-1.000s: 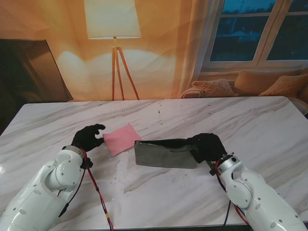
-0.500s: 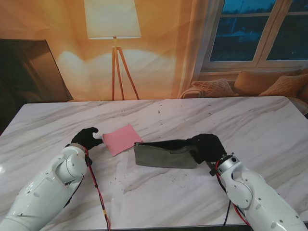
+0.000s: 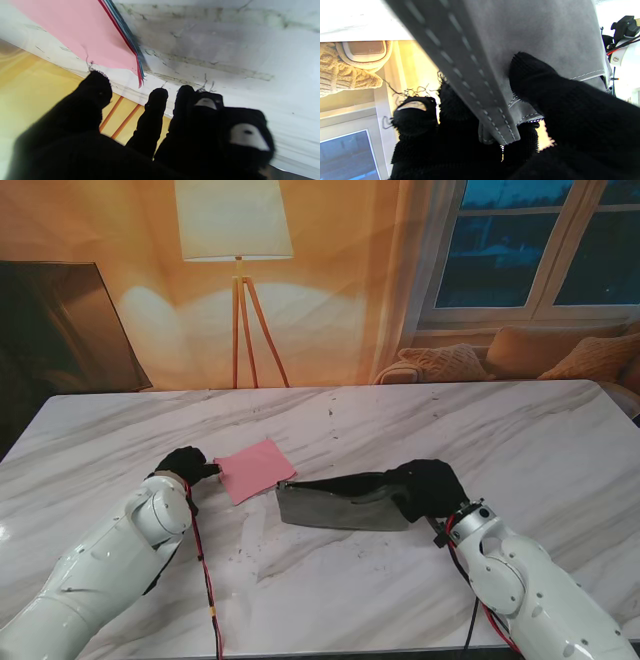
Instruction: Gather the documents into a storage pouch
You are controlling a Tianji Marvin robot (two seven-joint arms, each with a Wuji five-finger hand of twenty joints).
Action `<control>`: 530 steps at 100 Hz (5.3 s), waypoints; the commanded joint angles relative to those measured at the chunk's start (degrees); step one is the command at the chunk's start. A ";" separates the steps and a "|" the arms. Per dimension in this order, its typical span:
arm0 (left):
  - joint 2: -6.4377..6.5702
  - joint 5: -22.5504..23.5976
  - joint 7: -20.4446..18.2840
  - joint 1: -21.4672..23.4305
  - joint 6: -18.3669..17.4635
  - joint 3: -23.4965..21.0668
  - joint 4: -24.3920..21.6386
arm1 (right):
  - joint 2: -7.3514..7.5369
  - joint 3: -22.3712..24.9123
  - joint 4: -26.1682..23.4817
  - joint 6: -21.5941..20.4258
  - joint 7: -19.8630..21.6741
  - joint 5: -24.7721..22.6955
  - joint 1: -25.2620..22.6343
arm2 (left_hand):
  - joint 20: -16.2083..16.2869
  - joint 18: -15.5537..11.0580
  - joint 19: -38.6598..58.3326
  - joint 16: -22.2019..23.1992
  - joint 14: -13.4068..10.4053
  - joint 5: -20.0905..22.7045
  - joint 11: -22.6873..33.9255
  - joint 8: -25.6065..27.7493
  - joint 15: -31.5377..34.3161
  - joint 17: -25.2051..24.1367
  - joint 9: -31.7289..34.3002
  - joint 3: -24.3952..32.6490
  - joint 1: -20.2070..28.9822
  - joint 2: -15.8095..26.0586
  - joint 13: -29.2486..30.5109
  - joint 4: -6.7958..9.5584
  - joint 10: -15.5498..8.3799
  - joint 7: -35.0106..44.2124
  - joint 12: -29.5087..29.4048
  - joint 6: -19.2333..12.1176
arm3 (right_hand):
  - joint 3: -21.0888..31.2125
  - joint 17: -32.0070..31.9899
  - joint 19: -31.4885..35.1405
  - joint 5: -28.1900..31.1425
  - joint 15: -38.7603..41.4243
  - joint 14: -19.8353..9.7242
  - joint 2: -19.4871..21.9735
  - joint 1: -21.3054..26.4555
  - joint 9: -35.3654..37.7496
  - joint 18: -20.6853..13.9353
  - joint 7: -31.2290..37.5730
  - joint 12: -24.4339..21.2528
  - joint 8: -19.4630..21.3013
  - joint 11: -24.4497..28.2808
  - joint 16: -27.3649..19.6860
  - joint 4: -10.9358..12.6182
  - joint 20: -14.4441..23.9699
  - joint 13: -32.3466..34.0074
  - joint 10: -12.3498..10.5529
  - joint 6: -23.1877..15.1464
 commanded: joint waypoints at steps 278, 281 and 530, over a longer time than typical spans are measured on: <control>-14.56 -14.71 7.55 -16.10 -6.97 7.76 31.31 | -0.08 -0.19 -0.61 0.13 0.22 -0.64 -0.48 | 13.30 -1.11 3.01 1.66 14.95 2.65 -0.12 12.43 -5.88 -12.34 0.66 8.27 6.96 -7.68 -11.33 -4.26 2.04 24.05 -0.49 1.41 | 0.26 -0.22 2.84 4.94 1.40 -3.91 2.98 1.63 1.08 -1.21 6.49 0.32 2.35 0.69 0.08 -0.48 -1.13 1.62 0.65 0.16; -14.80 -14.88 7.65 -16.24 -6.99 7.68 31.61 | -0.09 -0.18 -0.62 0.14 0.19 -0.64 -0.47 | 13.15 -0.78 2.98 1.44 15.18 2.76 -0.22 12.84 -5.93 -12.25 1.07 7.96 7.74 -8.29 -11.28 -4.88 2.15 25.32 -0.89 1.15 | 0.27 -0.22 2.84 4.93 1.40 -3.91 3.03 1.61 1.03 -1.20 6.49 0.30 2.35 0.66 0.07 -0.48 -1.13 1.61 0.64 0.16; -12.61 -14.87 1.78 -14.11 1.23 11.27 24.67 | -0.20 -0.20 -0.60 0.23 0.40 -0.07 -0.55 | -2.73 -7.88 15.49 -11.85 14.58 11.73 10.17 4.41 -1.63 2.71 26.77 12.81 8.12 -14.13 13.61 -6.55 -0.27 29.72 -6.97 1.99 | 0.17 -0.74 2.32 4.75 0.79 -3.70 3.20 1.49 1.14 -1.03 6.36 0.26 2.29 0.78 -0.18 -0.52 -1.35 1.20 0.82 0.26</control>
